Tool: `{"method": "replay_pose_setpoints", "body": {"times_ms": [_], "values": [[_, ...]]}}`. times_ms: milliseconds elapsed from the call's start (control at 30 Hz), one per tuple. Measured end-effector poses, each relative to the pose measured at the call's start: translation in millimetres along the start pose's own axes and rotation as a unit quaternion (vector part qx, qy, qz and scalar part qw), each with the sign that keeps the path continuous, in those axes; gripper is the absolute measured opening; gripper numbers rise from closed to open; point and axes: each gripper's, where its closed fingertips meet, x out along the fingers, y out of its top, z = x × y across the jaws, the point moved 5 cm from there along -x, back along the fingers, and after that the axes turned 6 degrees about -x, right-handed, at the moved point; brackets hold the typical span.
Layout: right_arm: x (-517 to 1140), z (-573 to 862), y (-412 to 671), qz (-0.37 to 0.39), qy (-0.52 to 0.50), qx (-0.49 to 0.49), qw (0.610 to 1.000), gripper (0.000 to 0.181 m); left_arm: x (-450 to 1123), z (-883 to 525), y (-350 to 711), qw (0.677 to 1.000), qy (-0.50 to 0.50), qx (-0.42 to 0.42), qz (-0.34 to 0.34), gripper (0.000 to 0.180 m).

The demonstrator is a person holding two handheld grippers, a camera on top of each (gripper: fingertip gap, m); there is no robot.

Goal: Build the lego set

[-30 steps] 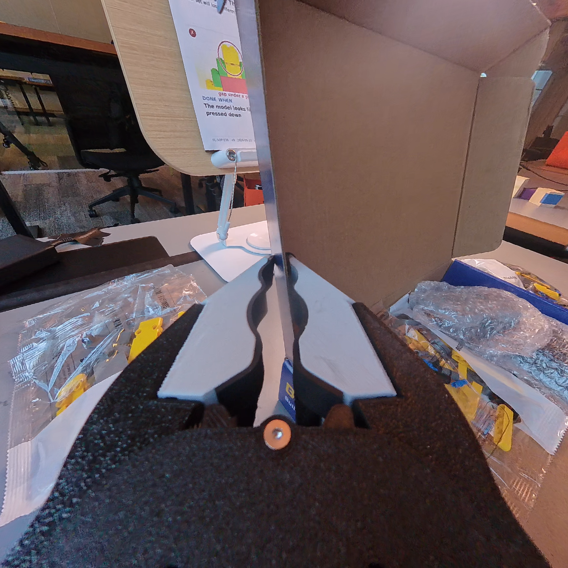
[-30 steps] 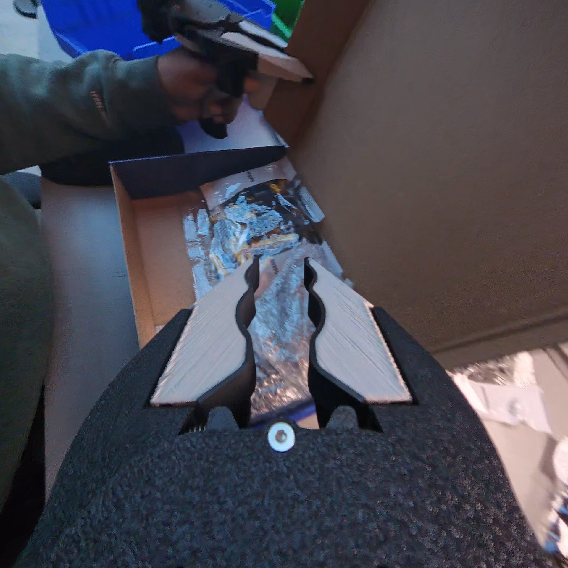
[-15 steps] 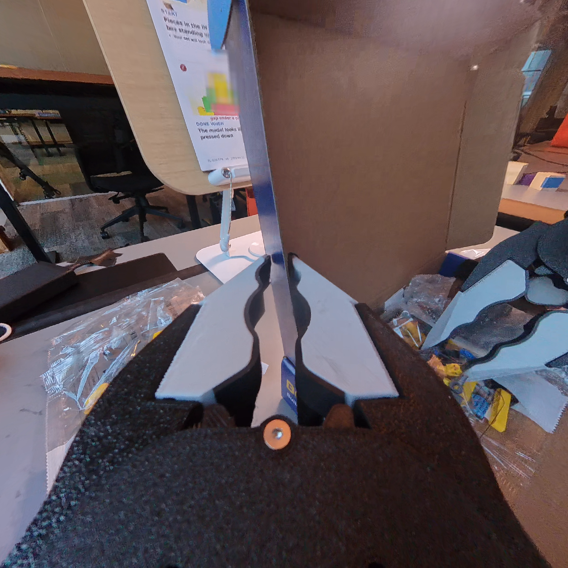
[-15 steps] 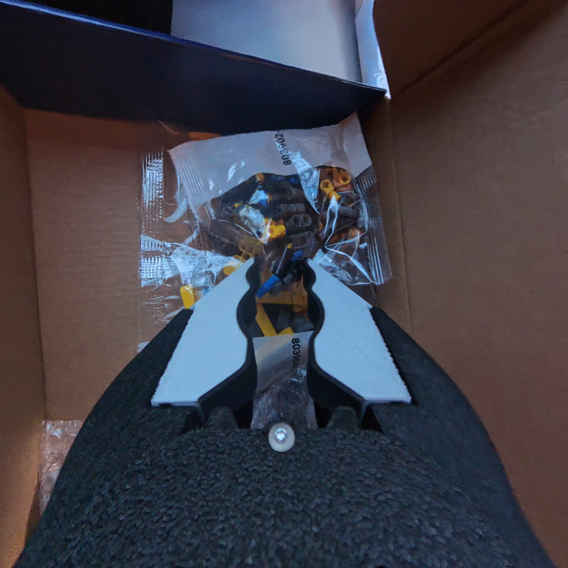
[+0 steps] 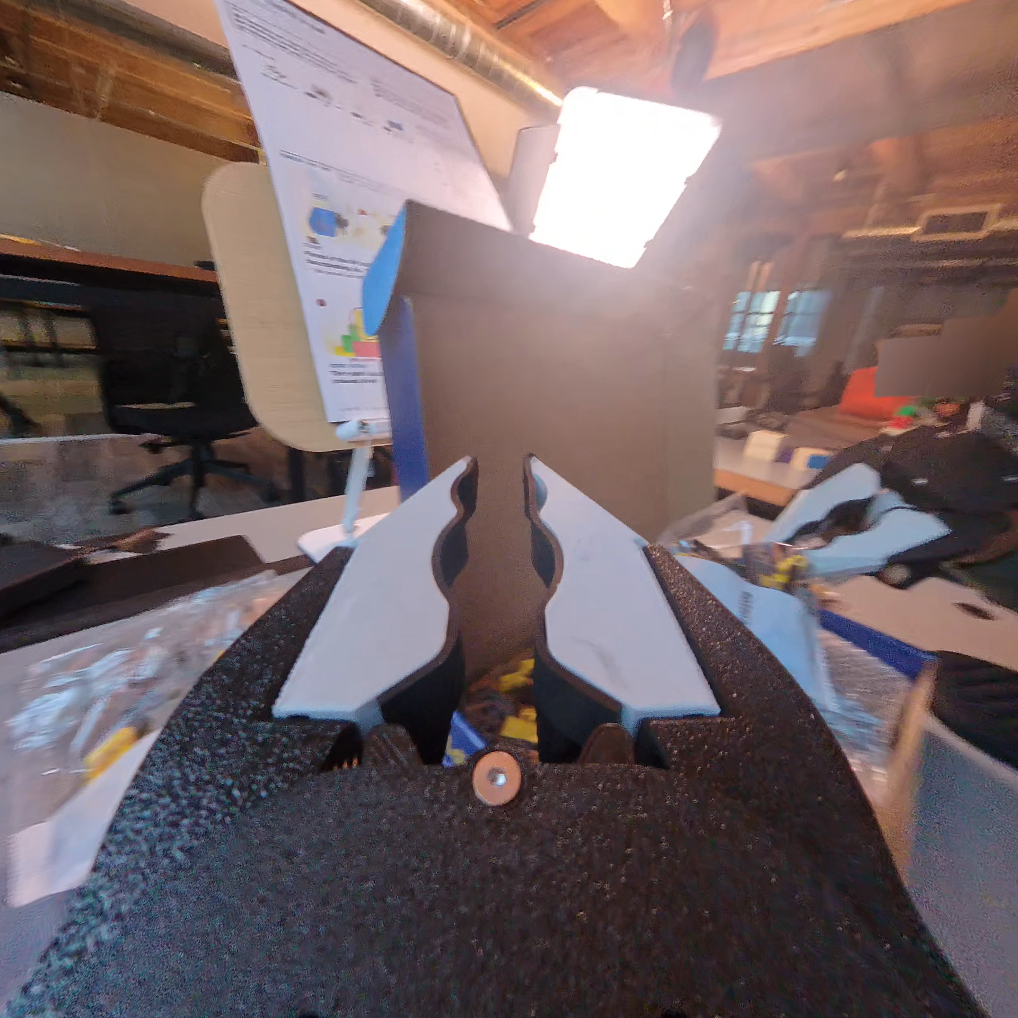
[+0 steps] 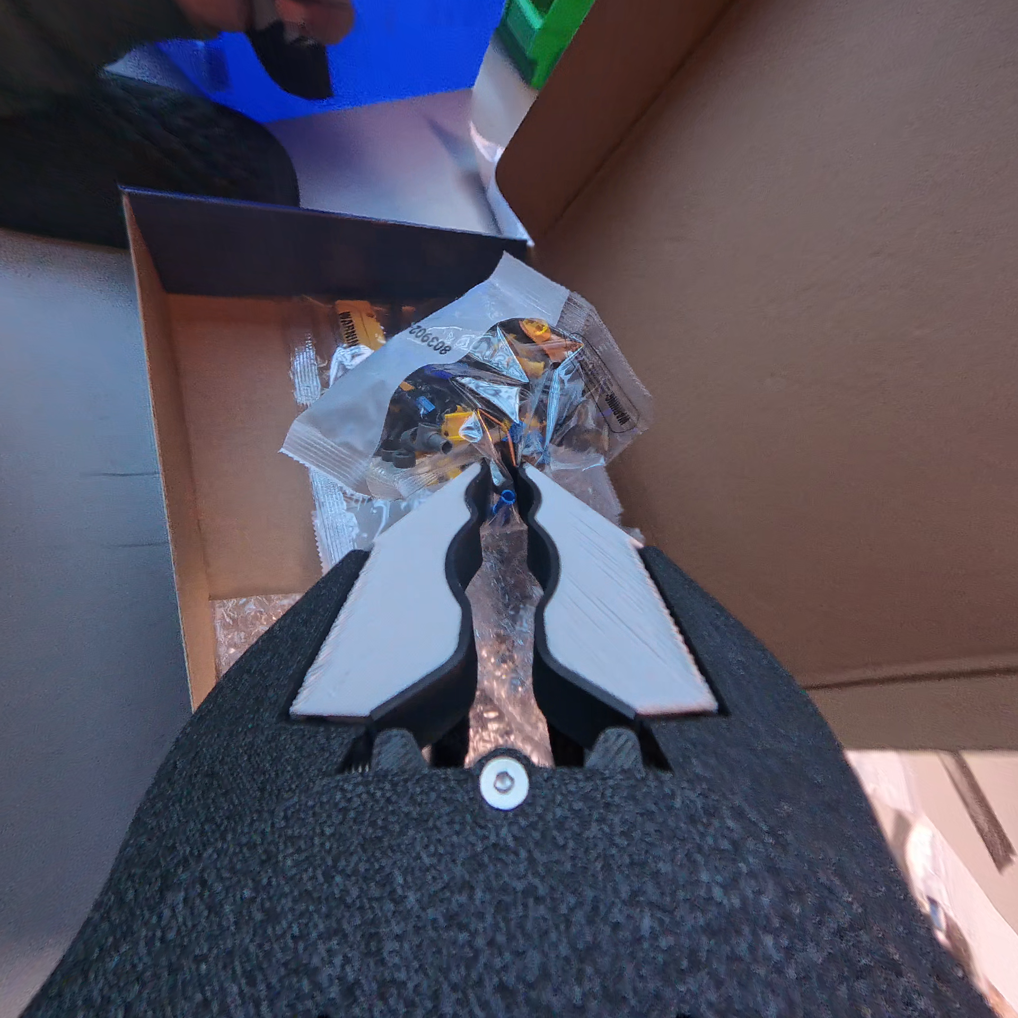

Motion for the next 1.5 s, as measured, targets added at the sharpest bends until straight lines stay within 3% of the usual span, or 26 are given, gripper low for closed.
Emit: {"method": "replay_pose_setpoints", "body": {"times_ms": [33, 200, 300, 367, 433, 467, 533, 700, 767, 967, 1033, 1067, 1133, 1300, 1500], "values": [[-8.3, 0.8, 0.5, 0.010, -0.015, -0.003, 1.000, 0.007, -4.0, 12.8, 1.9, 0.999, -0.029, -0.028, 0.000, 0.018], [-37.3, -4.1, 22.1, 0.106, -0.055, -0.023, 0.993, 0.007, -2.2, 64.1, -20.4, 0.960, -0.168, -0.214, -0.063, 0.069], [-44.4, -9.5, 43.1, 0.163, -0.069, -0.037, 0.983, 0.007, 5.8, 90.9, -29.2, 0.930, -0.223, -0.283, -0.075, 0.078], [-42.8, -16.0, 54.5, 0.185, -0.070, -0.052, 0.979, 0.007, 11.8, 107.8, -30.4, 0.913, -0.254, -0.310, -0.076, 0.062], [-36.3, -23.0, 61.1, 0.195, -0.065, -0.068, 0.976, 0.009, 16.6, 113.3, -30.7, 0.913, -0.260, -0.308, -0.062, 0.011], [-31.8, -24.1, 61.0, 0.192, -0.063, -0.069, 0.977, 0.013, 17.9, 111.0, -30.5, 0.918, -0.253, -0.301, -0.056, 0.008], [-26.2, -22.6, 58.0, 0.194, -0.045, -0.043, 0.979, 0.026, 16.3, 105.5, -29.2, 0.928, -0.243, -0.278, -0.054, 0.007], [-24.9, -21.7, 51.1, 0.253, 0.102, 0.134, 0.953, 0.056, 6.8, 106.4, -28.8, 0.939, -0.248, -0.232, -0.052, 0.007], [-21.6, -24.7, 52.4, 0.267, 0.163, 0.190, 0.931, 0.085, 5.5, 106.4, -27.0, 0.943, -0.248, -0.218, -0.042, 0.007], [-5.2, -10.6, 37.6, 0.263, 0.137, 0.237, 0.925, 0.092, -1.0, 103.0, -13.5, 0.939, -0.263, -0.222, -0.005, 0.007], [1.3, -16.2, 36.9, 0.262, 0.158, 0.244, 0.920, 0.087, -1.0, 104.0, -13.1, 0.930, -0.277, -0.242, -0.003, 0.007], [4.2, -21.6, 38.0, 0.258, 0.174, 0.242, 0.919, 0.073, -0.5, 103.9, -13.5, 0.927, -0.279, -0.251, -0.001, 0.007], [4.1, -30.6, 40.6, 0.263, 0.188, 0.212, 0.922, 0.005, -0.1, 99.4, -13.5, 0.927, -0.271, -0.259, 0.001, 0.007], [-5.5, -23.1, 36.7, 0.260, 0.208, 0.253, 0.908, 0.000, -5.1, 88.3, -20.9, 0.960, -0.207, -0.178, -0.067, 0.007], [-5.4, -27.8, 30.2, 0.246, 0.225, 0.287, 0.898, 0.000, -16.2, 74.8, -12.0, 0.964, -0.177, -0.160, -0.121, 0.007]]}}
